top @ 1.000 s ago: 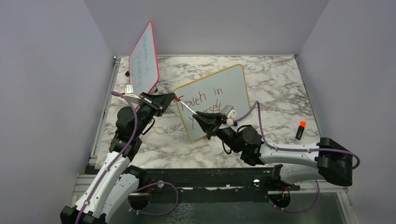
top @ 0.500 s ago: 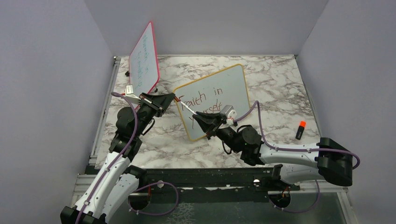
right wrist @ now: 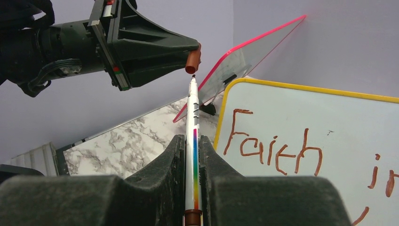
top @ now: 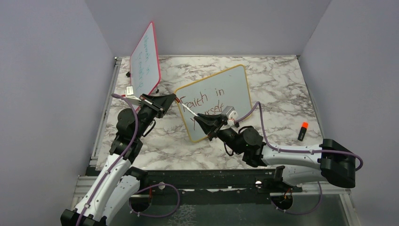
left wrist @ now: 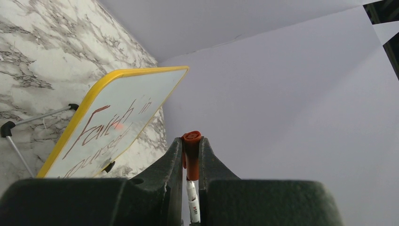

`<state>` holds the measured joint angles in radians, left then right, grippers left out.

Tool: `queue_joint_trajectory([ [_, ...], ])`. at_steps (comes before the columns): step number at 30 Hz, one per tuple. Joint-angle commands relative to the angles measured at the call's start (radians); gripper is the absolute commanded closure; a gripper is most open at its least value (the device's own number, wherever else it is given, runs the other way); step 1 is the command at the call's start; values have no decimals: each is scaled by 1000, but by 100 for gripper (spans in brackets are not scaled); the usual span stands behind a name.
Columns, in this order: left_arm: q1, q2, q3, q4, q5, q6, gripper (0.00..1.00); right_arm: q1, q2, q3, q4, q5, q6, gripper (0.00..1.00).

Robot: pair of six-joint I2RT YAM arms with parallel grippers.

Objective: Write a sentence on the whiteboard
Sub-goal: Close the whiteboard marker at the center of the board.

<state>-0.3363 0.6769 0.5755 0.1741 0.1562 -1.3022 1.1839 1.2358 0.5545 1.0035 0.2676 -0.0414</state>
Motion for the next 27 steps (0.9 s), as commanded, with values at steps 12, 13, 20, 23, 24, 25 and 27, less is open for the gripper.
queue_joint_trajectory([
  [12, -7, -9, -2, -8, -11, -17, 100, 6, -22, -1, 26, -13, 17, 99],
  [13, -7, -4, -1, -8, -6, -16, 100, 6, -23, -1, 27, -13, 16, 99],
  [20, -7, 1, -5, -9, -1, -7, 100, 6, -30, -1, 30, -16, 18, 99],
  [23, -7, 2, -2, -8, 4, -8, 100, 6, -28, 1, 26, -9, 17, 99],
  [24, -7, 3, 0, -8, 5, -8, 100, 6, -27, 2, 26, -7, 17, 99],
  [25, -7, 3, 2, -8, 8, -6, 100, 6, -25, 2, 26, -4, 17, 99],
  [27, -7, 6, 4, -8, 10, -5, 100, 6, -17, 10, 20, 1, 15, 99],
])
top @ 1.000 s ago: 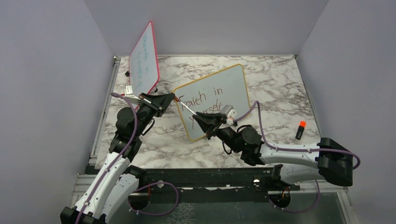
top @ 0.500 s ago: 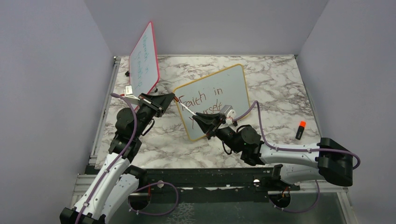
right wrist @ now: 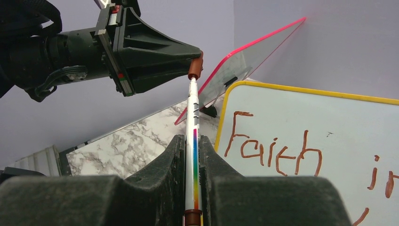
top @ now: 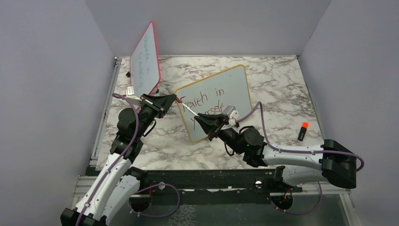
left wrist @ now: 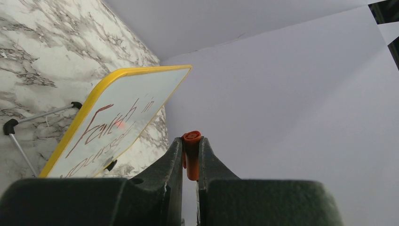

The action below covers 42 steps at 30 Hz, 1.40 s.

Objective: Write a sentence on the whiteboard
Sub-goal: Close the whiteboard marker at the center of the board.

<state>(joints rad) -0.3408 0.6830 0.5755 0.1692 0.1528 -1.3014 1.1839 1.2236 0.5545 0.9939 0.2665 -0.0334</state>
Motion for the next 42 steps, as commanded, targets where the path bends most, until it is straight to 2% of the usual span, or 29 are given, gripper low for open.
queue_joint_trajectory([
  [1, -3, -1, 3, -3, 14, -6, 100, 6, -2, 11, 27, 3, 8, 99],
  [14, -4, -2, -1, 4, 33, -20, 100, 6, 44, 25, 75, 11, 4, 99],
  [32, -7, 3, 3, 4, 43, 12, 100, 6, 26, 21, 80, 59, -14, 99],
  [42, -66, 2, -8, 39, 9, 13, 100, 6, 92, 45, 196, 55, 3, 99],
])
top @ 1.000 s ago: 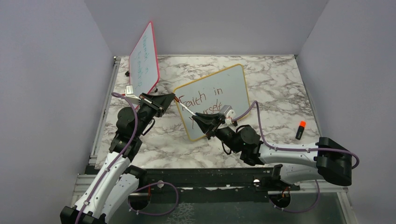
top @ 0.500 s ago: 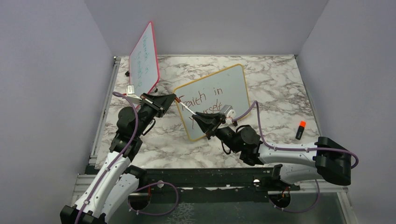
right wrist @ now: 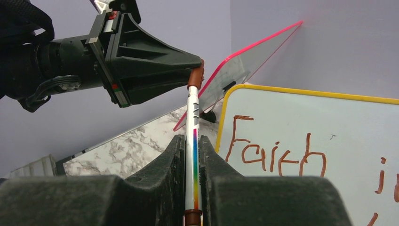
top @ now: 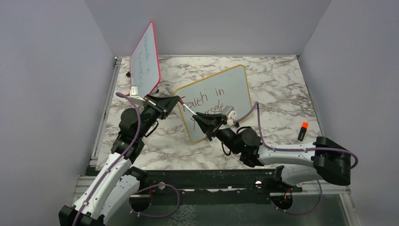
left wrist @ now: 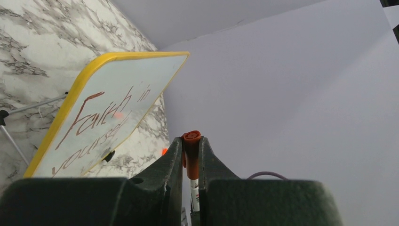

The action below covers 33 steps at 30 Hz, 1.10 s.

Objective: Write a sentence on the whiteboard
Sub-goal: Close the whiteboard marker at the center of the board.

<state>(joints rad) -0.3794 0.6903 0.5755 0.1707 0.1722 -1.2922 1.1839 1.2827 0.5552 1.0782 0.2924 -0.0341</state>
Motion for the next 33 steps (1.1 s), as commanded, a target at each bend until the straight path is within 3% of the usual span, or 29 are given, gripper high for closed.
queue_joint_trajectory([
  [1, -37, -4, -10, 44, -15, 4, 100, 6, 42, 49, 119, 29, 8, 99],
  [18, -253, 19, -33, 82, -186, 68, 100, 6, 229, 72, 444, 128, -32, 99],
  [26, -339, 15, -79, 129, -235, 106, 100, 6, 207, 62, 494, 126, 8, 99],
  [33, -349, -25, -106, 141, -274, 126, 100, 6, 173, 24, 465, 145, -6, 99],
])
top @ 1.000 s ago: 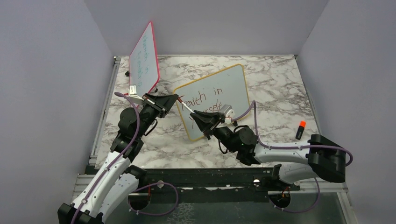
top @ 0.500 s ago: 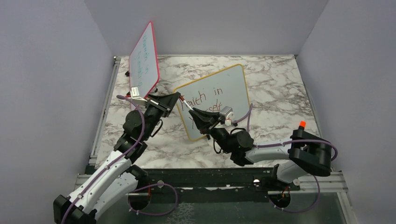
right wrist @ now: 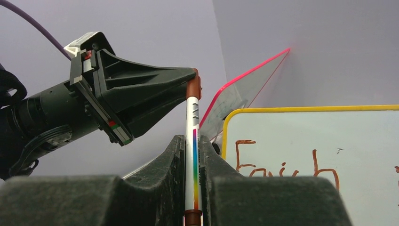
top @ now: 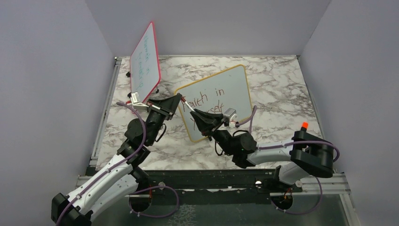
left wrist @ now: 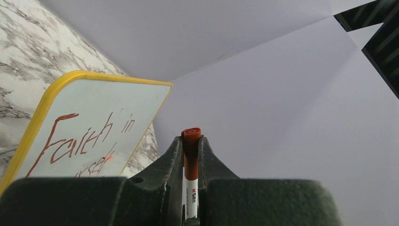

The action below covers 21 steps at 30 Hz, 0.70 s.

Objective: Write a sentence on the whiteboard
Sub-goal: Close the whiteboard marker at the center of the board, then place the whiteboard marker at the center of the board.

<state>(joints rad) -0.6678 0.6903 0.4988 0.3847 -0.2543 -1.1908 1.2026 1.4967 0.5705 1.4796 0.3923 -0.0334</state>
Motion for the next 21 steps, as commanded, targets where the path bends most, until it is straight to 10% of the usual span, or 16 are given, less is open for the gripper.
queue_joint_trajectory([
  [1, -61, -38, -23, -90, 135, 41, 100, -12, -50, -1, 47, 54, -9, 99],
  [21, -61, -241, 158, -680, -235, 456, 18, -197, -462, -83, -827, 489, 83, 99],
])
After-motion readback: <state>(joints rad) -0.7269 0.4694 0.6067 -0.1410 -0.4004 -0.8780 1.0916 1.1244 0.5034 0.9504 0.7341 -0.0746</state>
